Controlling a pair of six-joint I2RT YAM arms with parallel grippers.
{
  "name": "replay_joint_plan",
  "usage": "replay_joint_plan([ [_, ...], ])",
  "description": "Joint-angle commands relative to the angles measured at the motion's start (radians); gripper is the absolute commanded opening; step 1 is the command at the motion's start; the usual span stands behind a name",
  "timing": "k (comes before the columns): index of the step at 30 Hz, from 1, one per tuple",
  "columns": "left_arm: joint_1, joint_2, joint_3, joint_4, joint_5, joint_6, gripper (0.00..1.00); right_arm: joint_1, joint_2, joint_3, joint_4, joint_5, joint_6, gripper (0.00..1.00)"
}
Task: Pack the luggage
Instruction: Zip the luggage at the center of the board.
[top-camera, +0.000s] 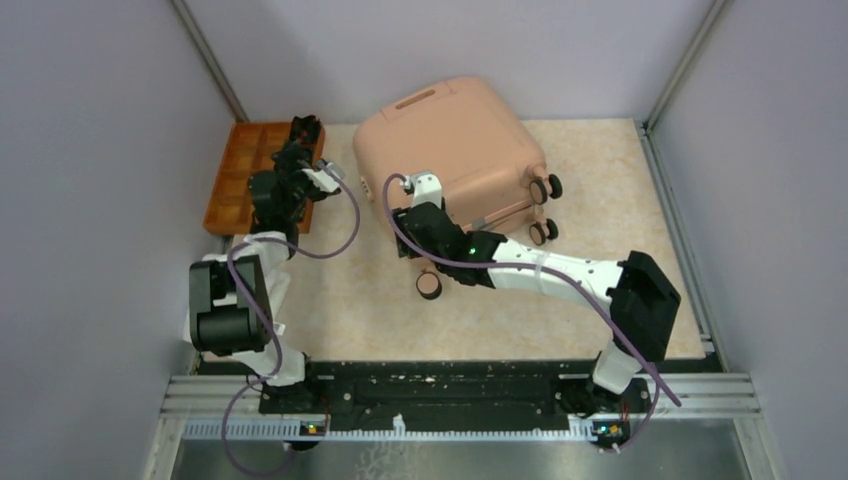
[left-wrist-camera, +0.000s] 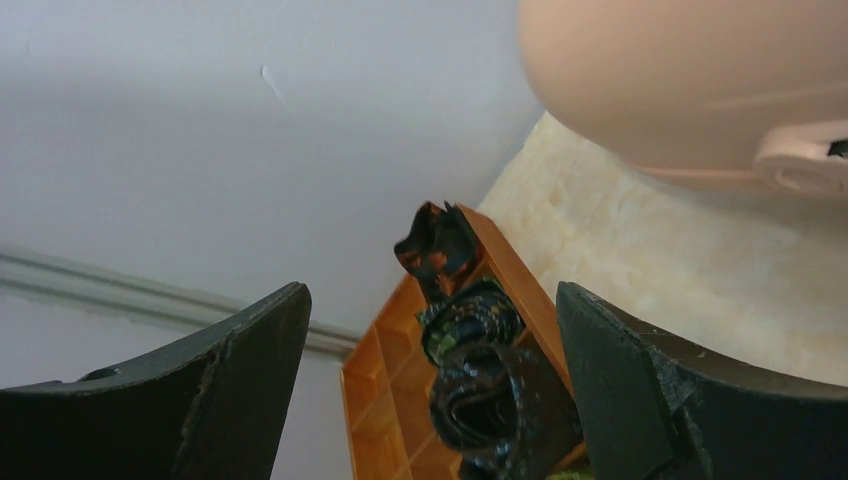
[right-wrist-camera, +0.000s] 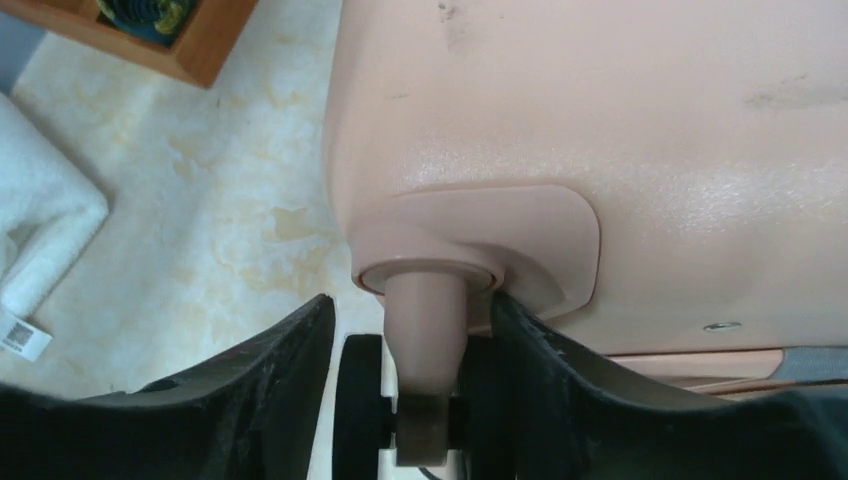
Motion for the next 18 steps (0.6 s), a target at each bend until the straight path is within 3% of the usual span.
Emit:
replay_joint_plan([
  [1, 0.027, -0.095, -0.031, -0.162, 0.093, -0.054, 0.99, -0.025, 0.034, 0.062, -0.038, 0.008, -0.001, 0.46],
  [4, 0.027, -0.11, -0.086, -0.151, 0.124, -0.012, 0.99, -0.056, 0.008, 0.086, -0.045, -0.05, 0.043, 0.01],
  [12, 0.024, -0.091, -0.224, -0.007, 0.363, 0.064, 0.99, -0.08, -0.116, 0.167, -0.004, -0.043, -0.007, 0.0],
  [18, 0.012, -0.055, -0.189, 0.083, 0.509, -0.059, 0.99, -0.109, -0.182, 0.147, 0.048, -0.065, 0.022, 0.0],
])
